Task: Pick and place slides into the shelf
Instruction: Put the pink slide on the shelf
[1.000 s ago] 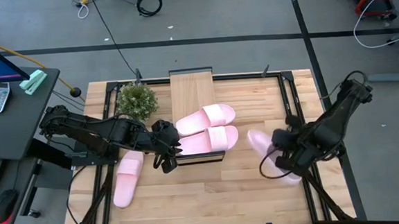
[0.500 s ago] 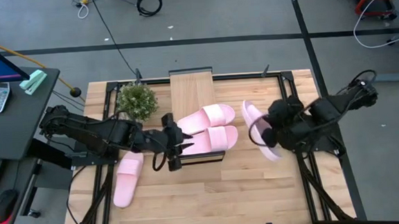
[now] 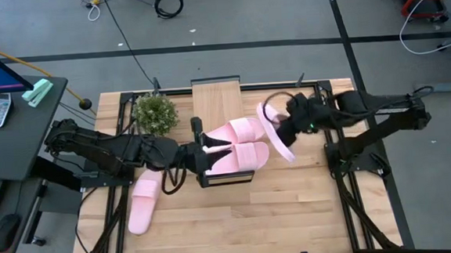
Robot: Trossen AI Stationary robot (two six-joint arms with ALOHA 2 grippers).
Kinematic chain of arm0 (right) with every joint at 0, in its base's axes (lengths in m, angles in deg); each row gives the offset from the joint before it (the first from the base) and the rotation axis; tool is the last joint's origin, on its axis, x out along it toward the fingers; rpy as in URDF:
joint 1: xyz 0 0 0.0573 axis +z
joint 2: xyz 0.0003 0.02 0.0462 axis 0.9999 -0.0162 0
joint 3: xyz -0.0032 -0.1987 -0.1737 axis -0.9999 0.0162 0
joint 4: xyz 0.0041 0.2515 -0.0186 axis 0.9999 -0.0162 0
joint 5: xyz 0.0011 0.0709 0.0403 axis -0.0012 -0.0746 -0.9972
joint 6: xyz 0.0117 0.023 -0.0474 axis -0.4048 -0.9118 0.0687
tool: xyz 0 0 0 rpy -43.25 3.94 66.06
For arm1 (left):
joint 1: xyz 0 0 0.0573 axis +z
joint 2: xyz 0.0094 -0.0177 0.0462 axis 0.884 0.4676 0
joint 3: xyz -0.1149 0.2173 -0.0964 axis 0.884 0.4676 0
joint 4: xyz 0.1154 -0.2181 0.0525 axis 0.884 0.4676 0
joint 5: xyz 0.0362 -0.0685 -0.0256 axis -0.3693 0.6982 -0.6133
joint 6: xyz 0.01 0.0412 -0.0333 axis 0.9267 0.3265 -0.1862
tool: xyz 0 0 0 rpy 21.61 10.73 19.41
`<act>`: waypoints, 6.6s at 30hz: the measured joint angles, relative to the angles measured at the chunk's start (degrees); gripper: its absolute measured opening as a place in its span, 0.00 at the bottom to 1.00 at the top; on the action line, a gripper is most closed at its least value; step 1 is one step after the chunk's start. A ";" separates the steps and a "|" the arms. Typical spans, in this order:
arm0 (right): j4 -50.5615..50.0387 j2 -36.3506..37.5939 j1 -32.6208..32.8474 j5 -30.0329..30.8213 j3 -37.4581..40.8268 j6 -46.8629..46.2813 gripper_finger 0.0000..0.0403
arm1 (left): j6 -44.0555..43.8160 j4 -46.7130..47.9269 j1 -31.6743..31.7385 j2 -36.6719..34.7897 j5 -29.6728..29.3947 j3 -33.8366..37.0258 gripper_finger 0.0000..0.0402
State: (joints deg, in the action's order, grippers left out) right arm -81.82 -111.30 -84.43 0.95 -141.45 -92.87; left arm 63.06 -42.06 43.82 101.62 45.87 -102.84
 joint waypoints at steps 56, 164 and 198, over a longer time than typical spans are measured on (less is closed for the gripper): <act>-4.60 -25.10 -20.98 -20.33 -22.10 18.47 0.02 | 15.18 40.16 3.63 29.77 -10.28 -45.89 0.33; 11.16 -15.09 -30.27 -47.96 -22.05 20.50 0.56 | -0.18 42.14 5.55 13.35 -2.04 -45.64 0.17; 12.15 -12.20 -32.94 -48.00 -22.05 27.38 0.55 | -15.65 -19.04 21.35 -19.47 22.41 13.69 0.17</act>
State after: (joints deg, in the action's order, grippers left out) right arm -69.67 -123.50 -117.37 -47.05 -163.50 -65.49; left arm 47.40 -61.10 65.17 82.15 68.29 -89.15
